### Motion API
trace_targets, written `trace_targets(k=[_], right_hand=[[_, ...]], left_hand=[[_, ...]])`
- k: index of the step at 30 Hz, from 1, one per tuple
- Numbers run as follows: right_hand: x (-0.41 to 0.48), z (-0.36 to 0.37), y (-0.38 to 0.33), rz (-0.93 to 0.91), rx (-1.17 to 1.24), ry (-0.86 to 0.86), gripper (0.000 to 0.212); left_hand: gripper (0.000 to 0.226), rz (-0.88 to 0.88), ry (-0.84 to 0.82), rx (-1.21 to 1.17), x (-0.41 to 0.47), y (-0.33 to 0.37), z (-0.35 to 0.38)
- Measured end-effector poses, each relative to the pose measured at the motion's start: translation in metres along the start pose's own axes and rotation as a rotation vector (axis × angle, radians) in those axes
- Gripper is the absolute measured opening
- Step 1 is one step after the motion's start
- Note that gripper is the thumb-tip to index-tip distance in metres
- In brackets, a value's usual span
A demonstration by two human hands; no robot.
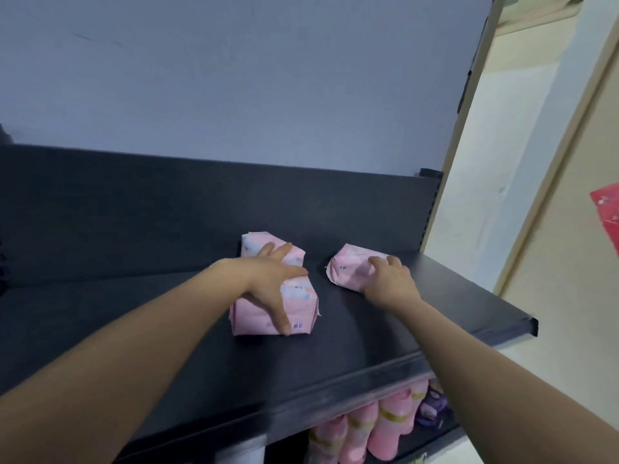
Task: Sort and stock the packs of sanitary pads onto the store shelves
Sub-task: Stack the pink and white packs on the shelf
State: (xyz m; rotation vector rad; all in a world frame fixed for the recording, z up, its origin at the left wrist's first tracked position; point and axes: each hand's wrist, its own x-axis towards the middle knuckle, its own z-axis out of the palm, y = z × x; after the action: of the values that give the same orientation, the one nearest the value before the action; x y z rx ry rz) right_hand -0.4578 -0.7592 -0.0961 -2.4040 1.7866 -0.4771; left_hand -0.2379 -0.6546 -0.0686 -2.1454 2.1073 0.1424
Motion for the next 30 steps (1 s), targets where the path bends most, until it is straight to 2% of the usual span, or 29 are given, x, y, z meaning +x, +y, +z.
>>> trace_targets(k=[4,6,9,13,15,17,20,24,26,30], right_hand=[[0.037,0.014,0.009,0.044,0.076,-0.044,0.060],[0.044,0.018,0.010,0.029,0.085,0.014,0.054],[0.047,0.019,0.001,-0.092,0.097,0.122,0.042],[0.037,0.022,-0.029,-0.236,0.225,0.106,0.035],[0.031,0.022,-0.039,-0.267,0.280,0.091,0.033],[0.027,0.020,-0.045,-0.280,0.343,0.072,0.030],[0.017,0.018,-0.054,-0.305,0.437,0.017,0.027],[-0.002,0.009,-0.073,-0.349,0.586,-0.058,0.027],[-0.013,0.001,-0.088,-0.381,0.661,-0.088,0.024],[-0.041,-0.010,-0.132,-0.447,0.803,-0.140,0.017]], left_hand=[[0.079,-0.022,0.125,-0.102,0.026,-0.002,0.000],[0.061,-0.051,0.193,-0.172,0.031,-0.003,0.000],[0.040,-0.065,0.285,-0.292,0.028,-0.002,-0.004],[0.040,-0.138,0.422,-0.371,0.010,0.012,-0.009],[0.025,-0.219,0.462,-0.433,-0.002,0.014,-0.006],[0.022,-0.299,0.496,-0.567,-0.020,0.012,-0.002],[0.036,-0.401,0.579,-0.755,-0.051,0.013,0.002],[0.020,-0.533,0.735,-0.957,-0.092,0.018,0.000],[0.011,-0.582,0.820,-1.008,-0.115,0.018,-0.005],[0.013,-0.662,0.945,-0.995,-0.173,0.014,-0.014]])
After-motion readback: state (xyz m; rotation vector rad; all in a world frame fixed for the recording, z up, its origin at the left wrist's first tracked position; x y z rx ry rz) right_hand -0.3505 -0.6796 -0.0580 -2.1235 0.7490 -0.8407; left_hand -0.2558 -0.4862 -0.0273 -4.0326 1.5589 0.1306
